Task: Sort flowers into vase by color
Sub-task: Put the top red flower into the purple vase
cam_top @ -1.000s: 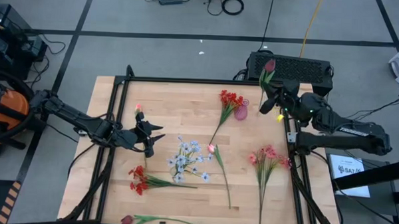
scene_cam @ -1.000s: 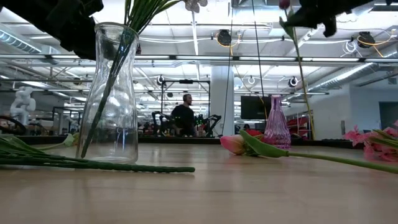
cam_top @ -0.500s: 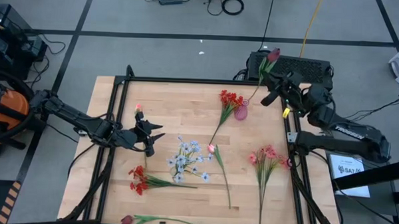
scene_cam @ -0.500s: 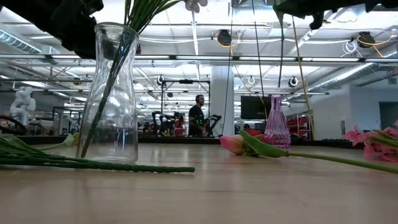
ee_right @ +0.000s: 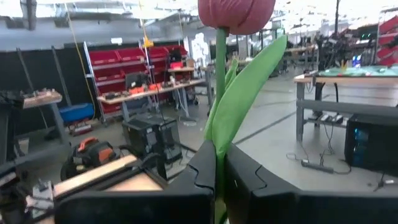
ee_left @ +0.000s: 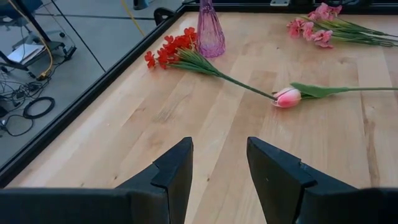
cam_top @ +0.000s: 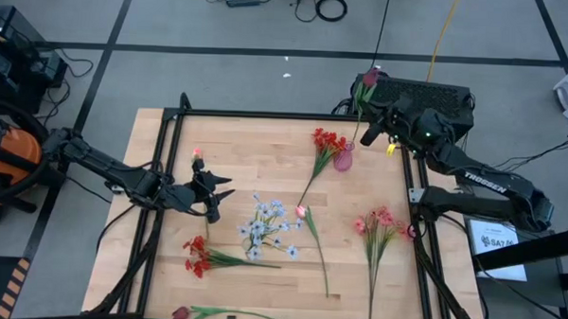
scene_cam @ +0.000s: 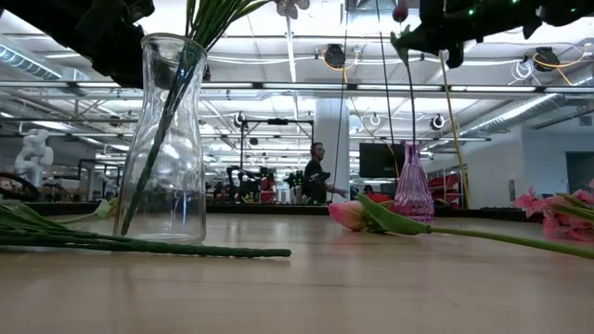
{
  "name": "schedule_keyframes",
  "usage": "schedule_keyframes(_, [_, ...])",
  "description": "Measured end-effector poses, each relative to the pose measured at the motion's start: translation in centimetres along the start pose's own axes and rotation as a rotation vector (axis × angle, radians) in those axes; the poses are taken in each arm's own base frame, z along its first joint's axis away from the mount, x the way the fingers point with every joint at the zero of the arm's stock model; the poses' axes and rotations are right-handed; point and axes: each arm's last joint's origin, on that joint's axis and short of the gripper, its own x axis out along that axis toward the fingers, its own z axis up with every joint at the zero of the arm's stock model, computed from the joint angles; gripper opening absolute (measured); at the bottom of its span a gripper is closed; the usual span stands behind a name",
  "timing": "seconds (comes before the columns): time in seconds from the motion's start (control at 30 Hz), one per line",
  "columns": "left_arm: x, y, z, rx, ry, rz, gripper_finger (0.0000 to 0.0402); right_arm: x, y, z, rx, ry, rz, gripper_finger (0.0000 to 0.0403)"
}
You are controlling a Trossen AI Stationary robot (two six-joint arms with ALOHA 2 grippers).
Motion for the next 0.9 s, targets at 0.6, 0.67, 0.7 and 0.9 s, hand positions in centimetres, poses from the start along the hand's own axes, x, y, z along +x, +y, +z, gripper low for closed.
schedule_keyframes(0.6, [0.0, 0.0, 0.0, -0.025, 0.0, 0.0, 0.0159, -1.4, -1.1, -8.3, 0.014, -0.019, 0.007, 0.0004])
schedule_keyframes(0.67, [0.0, 0.0, 0.0, -0.025, 0.0, 0.0, 0.0159, -1.3, -1.2, -8.7, 0.009, 0.0, 0.005, 0.0004])
schedule_keyframes(0.7, [0.0, 0.0, 0.0, -0.025, 0.001, 0.0, 0.0159, -1.3, -1.2, -8.9, 0.008, 0.012, 0.003, 0.0004])
schedule_keyframes(0.9, [0.0, 0.0, 0.0, -0.025, 0.0, 0.0, 0.0159, -0.9, -1.2, -9.5, 0.025, 0.043, -0.002, 0.0018])
